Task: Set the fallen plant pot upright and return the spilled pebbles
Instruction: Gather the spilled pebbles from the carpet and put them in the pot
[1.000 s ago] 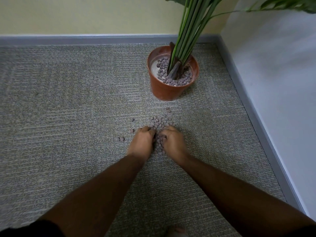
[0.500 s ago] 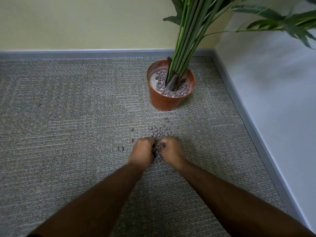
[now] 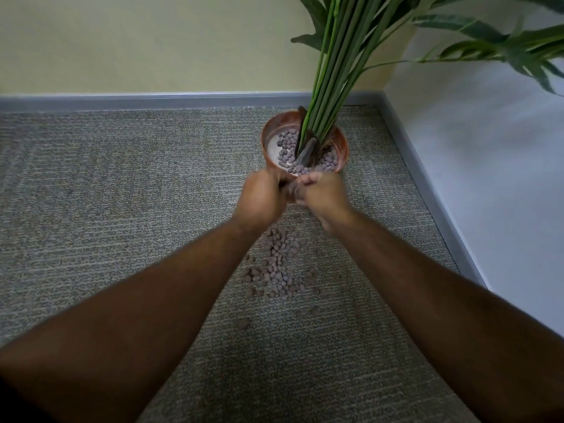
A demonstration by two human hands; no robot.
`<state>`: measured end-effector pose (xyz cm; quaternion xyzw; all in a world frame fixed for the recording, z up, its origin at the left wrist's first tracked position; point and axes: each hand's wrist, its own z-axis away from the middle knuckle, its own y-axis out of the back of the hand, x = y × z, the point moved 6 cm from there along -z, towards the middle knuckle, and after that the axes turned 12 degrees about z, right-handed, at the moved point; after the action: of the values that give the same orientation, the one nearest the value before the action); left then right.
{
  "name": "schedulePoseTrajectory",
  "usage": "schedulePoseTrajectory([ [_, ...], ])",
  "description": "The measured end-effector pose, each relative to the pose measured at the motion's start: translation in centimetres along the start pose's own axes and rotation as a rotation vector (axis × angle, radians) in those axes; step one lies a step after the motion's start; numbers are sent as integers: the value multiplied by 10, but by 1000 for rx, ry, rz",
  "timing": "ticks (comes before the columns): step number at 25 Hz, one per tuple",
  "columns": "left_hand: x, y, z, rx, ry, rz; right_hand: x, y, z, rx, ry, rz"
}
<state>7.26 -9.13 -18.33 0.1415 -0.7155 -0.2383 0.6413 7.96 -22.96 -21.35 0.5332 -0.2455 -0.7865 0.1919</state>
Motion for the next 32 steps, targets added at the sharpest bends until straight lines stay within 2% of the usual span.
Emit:
schedulePoseTrajectory([
  [2, 13, 13, -29, 35, -59, -45, -27, 15, -16, 107, 81, 41],
  [5, 17, 16, -58, 26, -73, -145, -50, 23, -33, 238, 158, 248],
  [8, 9, 9, -73, 12, -51, -178, -54, 22, -42, 259, 181, 339],
  [11, 2, -1, -76, 5, -70, -182, -55, 18, -40, 298, 337, 607],
  [16, 0, -9, -68, 52, -196, -132, -42, 7, -28, 280, 542, 731],
  [19, -6, -3, -45, 178, -306, -95, -44, 5, -18, 299, 660, 748],
  [21, -26, -2, -20, 257, -293, -143, -36, 5, -4, 381, 742, 770],
  [23, -53, -12, 6, 213, -241, -222, -16, 0, 12, 442, 825, 825],
  [24, -65, -21, 16, 134, -201, -246, -2, -6, 17, 419, 839, 861],
  [26, -89, -43, 30, -80, -90, -251, 26, -23, 16, 225, 793, 933],
  [30, -122, -84, 45, -444, 153, -312, 83, -54, -10, -375, 411, 933],
  [32, -128, -97, 48, -529, 187, -364, 96, -62, -17, -523, 331, 983],
])
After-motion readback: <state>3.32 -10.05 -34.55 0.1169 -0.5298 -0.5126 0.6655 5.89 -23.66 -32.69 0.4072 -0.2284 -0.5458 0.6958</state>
